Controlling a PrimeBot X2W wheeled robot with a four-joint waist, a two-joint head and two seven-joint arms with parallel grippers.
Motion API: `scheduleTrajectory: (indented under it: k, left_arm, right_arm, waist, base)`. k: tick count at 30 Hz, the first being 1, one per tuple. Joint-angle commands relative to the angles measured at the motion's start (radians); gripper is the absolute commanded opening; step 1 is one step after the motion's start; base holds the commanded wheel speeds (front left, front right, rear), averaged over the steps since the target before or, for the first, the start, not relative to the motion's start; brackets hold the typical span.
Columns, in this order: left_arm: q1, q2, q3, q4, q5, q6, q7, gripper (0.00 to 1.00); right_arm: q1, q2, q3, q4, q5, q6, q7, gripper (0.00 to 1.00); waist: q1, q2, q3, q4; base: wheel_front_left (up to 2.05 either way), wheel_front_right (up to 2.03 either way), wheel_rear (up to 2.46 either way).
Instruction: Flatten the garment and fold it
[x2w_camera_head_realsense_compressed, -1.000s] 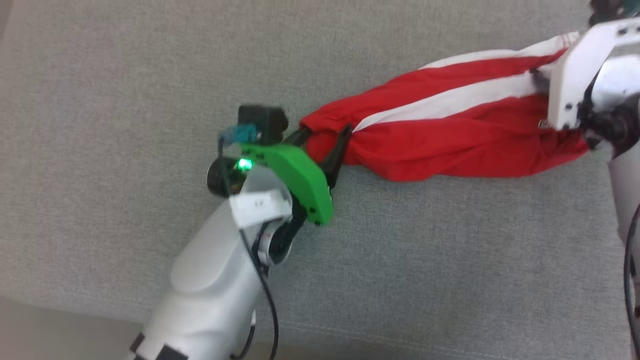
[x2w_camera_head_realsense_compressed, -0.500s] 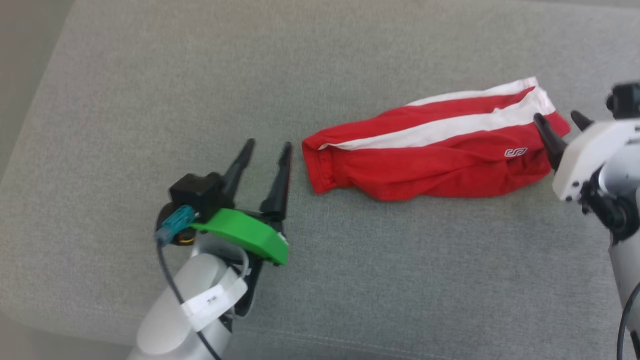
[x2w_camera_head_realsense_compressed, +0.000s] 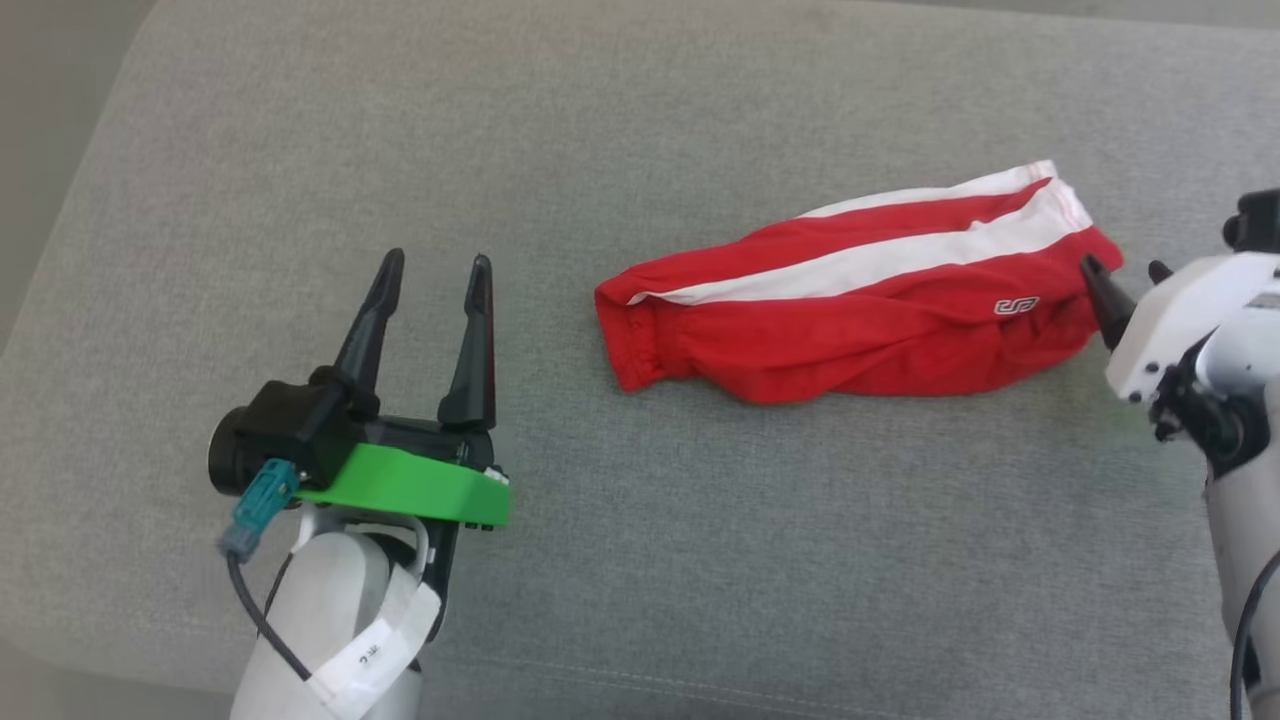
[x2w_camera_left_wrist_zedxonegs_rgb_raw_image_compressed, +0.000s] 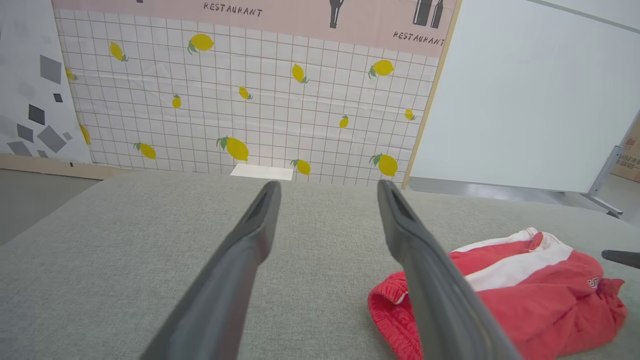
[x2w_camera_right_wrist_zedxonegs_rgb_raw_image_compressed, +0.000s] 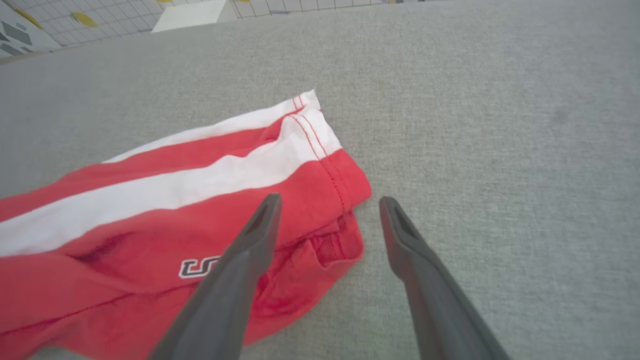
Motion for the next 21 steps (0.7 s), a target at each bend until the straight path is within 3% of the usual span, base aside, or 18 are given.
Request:
scheduleTrajectory:
  k: [1,8,14,15,16,17,21]
  left_arm:
    - [0.015,-0.011,0.015,-0.008,0.018,-0.012,-0.004,1.0]
    - [0.011,-0.03,0.038,-0.022,0.05,-0.04,-0.004,1.0]
    - [0.014,-0.032,0.038,-0.028,0.037,-0.045,-0.004,1.0]
    - [0.016,-0.032,0.037,-0.027,0.032,-0.045,-0.004,1.0]
    - [0.018,-0.032,0.037,-0.027,0.028,-0.045,-0.004,1.0]
    - [0.02,-0.032,0.037,-0.027,0.025,-0.044,-0.004,1.0]
    - [0.027,-0.032,0.031,-0.028,0.02,-0.039,-0.004,1.0]
  right_arm:
    - [-0.036,0.005,-0.021,0.034,-0.019,-0.001,0.019,1.0]
    - [-0.153,0.031,-0.147,0.203,-0.12,-0.001,0.137,1.0]
    - [-0.193,0.071,-0.182,0.281,-0.171,-0.001,0.297,0.97]
    - [-0.194,0.076,-0.187,0.287,-0.172,-0.001,0.317,0.5]
    - [-0.194,0.082,-0.189,0.29,-0.173,-0.001,0.338,0.44]
    - [-0.193,0.085,-0.19,0.289,-0.173,-0.001,0.349,0.0]
    - [-0.182,0.094,-0.198,0.262,-0.161,-0.001,0.348,0.0]
  waist:
    - [0.0,0.0,0.023,0.019]
    - [0.0,0.0,0.063,0.058]
    - [0.0,0.0,0.067,0.069]
    - [0.0,0.0,0.065,0.069]
    - [0.0,0.0,0.063,0.069]
    - [0.0,0.0,0.061,0.068]
    - [0.0,0.0,0.051,0.059]
  base:
    - [0.0,0.0,0.0]
    - [0.0,0.0,0.0]
    - [0.0,0.0,0.0]
    - [0.0,0.0,0.0]
    - [0.0,0.0,0.0]
    - [0.0,0.0,0.0]
    - [0.0,0.0,0.0]
